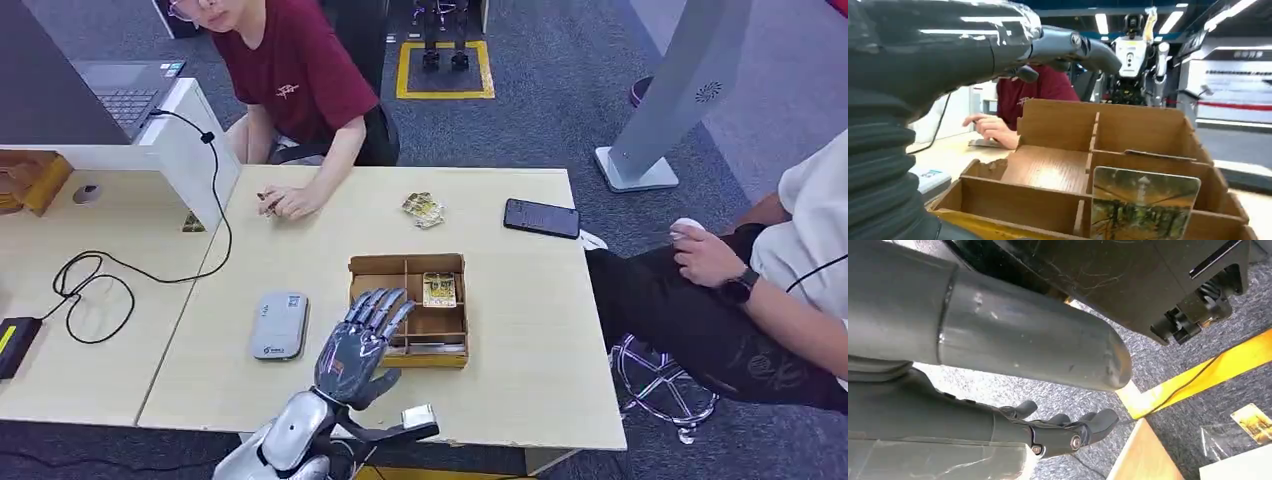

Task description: Pass the card to the sensor for recognition and then transmit it.

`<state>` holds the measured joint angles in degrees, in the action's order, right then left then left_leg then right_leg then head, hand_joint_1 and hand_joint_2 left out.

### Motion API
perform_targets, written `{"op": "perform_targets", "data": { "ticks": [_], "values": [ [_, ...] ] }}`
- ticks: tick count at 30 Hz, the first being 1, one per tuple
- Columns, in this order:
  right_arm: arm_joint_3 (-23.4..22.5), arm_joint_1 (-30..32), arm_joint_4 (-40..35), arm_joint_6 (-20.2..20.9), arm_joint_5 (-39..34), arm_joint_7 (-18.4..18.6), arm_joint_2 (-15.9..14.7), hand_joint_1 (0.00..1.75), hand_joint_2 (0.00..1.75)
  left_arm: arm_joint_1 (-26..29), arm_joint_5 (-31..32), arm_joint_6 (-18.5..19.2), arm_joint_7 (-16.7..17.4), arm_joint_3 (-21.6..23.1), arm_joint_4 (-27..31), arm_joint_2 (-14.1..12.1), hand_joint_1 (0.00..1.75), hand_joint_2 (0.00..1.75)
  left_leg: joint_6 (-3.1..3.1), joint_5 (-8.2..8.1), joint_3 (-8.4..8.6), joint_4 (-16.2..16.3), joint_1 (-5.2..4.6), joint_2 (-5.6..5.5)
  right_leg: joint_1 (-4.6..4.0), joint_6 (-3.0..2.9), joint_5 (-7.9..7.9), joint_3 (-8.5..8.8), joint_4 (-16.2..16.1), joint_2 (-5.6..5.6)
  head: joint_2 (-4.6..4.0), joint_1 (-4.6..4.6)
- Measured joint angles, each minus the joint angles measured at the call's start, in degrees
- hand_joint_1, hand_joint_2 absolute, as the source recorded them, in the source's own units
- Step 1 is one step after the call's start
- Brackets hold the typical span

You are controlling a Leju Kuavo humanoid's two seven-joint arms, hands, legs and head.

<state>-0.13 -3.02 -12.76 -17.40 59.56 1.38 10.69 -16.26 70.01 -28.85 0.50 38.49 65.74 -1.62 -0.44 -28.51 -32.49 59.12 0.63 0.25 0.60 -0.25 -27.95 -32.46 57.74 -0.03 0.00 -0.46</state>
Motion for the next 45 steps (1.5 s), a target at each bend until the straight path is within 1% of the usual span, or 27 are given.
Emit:
{"op": "perform_targets", "data": {
  "ticks": [7,11,13,26,32,39,45],
  "values": [
    [0.2,0.0,0.0,0.0,-0.2,0.0,0.0,0.0,0.0,-0.4,-0.4,0.0,-0.8,-0.1,-1.7,0.7,0.0,1.75,0.0,0.0,-0.01,0.0,0.0,0.0,0.0,0.0,0.0,0.0,0.0,0.0,0.0,0.02],
    [0.2,0.0,0.0,0.0,-0.3,0.0,0.0,0.0,0.0,-0.4,-2.7,-0.1,-4.0,-0.1,-1.8,0.8,0.0,1.75,0.0,0.0,-0.01,0.0,0.0,0.0,0.0,0.0,0.0,0.0,0.0,0.0,0.0,0.02],
    [0.2,0.0,0.0,0.0,-0.3,0.0,0.0,0.0,0.0,-0.3,-3.5,-0.1,-4.8,-0.1,-1.8,1.0,0.0,1.75,0.0,0.0,0.0,0.0,0.0,0.0,0.0,0.0,0.0,0.0,0.0,0.0,0.0,0.0],
    [0.3,-0.1,0.0,0.0,-0.6,-0.2,0.0,0.0,0.0,-0.2,-4.4,0.3,-5.4,0.3,-1.7,2.3,0.0,1.75,0.0,0.0,0.0,0.0,0.0,0.0,0.0,0.0,0.0,0.0,0.0,0.0,-0.02,0.0],
    [0.4,-0.3,0.0,0.1,-0.6,-0.3,0.0,0.0,0.0,-0.2,-5.2,1.9,-5.9,0.9,-1.7,3.5,0.0,1.75,0.0,0.0,-0.01,0.0,-0.01,0.0,0.0,0.0,0.0,0.0,0.0,0.0,0.0,0.02],
    [0.7,-0.4,-0.2,0.3,-0.6,-0.3,0.0,0.0,0.0,-0.4,-6.4,2.4,-6.2,1.7,-1.7,4.6,0.0,1.75,0.0,0.0,0.0,0.0,0.0,0.0,0.0,0.0,0.0,0.0,0.0,0.0,0.0,0.02],
    [1.0,-0.6,-0.3,0.2,-0.7,-0.3,0.0,0.0,0.0,-0.7,-7.1,2.6,-6.6,2.3,-1.7,5.0,0.0,1.75,0.0,0.0,0.0,0.0,0.0,0.0,0.0,0.0,0.0,0.0,0.0,0.0,0.0,0.0]
  ]
}}
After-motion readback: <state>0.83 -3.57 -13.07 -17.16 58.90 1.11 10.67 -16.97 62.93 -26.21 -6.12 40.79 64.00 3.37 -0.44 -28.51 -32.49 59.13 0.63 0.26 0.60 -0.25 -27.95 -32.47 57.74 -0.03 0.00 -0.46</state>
